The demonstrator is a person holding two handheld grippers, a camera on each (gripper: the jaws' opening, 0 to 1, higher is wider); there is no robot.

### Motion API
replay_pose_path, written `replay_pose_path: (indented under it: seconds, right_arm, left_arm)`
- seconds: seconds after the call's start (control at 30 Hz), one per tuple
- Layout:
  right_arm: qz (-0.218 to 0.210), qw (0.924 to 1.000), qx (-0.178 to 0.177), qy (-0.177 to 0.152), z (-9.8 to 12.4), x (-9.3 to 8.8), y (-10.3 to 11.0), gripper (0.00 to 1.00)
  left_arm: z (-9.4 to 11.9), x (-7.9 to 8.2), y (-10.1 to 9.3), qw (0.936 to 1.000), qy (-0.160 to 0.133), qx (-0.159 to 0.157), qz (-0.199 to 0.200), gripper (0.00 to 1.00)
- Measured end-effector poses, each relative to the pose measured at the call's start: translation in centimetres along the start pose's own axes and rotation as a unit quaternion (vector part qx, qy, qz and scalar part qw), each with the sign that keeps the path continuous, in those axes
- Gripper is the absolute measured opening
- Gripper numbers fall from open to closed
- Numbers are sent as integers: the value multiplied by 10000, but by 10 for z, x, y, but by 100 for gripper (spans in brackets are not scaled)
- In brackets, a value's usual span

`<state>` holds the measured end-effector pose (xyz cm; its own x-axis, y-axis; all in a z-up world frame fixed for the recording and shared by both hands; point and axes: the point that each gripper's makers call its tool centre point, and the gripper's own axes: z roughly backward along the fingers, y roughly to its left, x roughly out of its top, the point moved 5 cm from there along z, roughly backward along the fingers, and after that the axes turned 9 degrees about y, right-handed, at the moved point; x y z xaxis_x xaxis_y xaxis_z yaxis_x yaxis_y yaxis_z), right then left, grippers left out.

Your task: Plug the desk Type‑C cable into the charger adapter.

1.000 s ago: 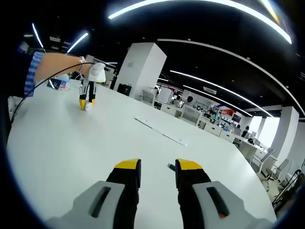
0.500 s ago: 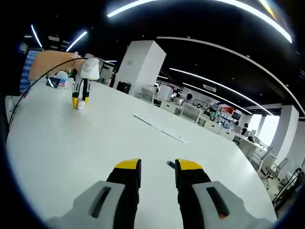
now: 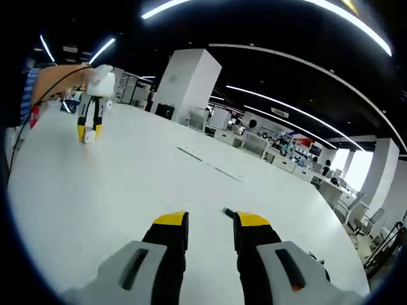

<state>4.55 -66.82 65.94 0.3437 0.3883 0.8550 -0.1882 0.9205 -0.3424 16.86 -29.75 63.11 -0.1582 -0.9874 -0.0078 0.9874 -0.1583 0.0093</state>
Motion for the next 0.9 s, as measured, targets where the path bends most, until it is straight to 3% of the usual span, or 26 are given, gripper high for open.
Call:
replay_pose_path:
  seconds: [0.6,0.9]
  right_arm:
    - [-67,9999,-53,61,0,-4,0,28]
    - [-32,10000,-43,76,-1,-4,2,28]
  left_arm:
    - [2,17,-86,9950,-373,21,-928,26]
    - [3,22,-107,9944,-573,-37,-888,26]
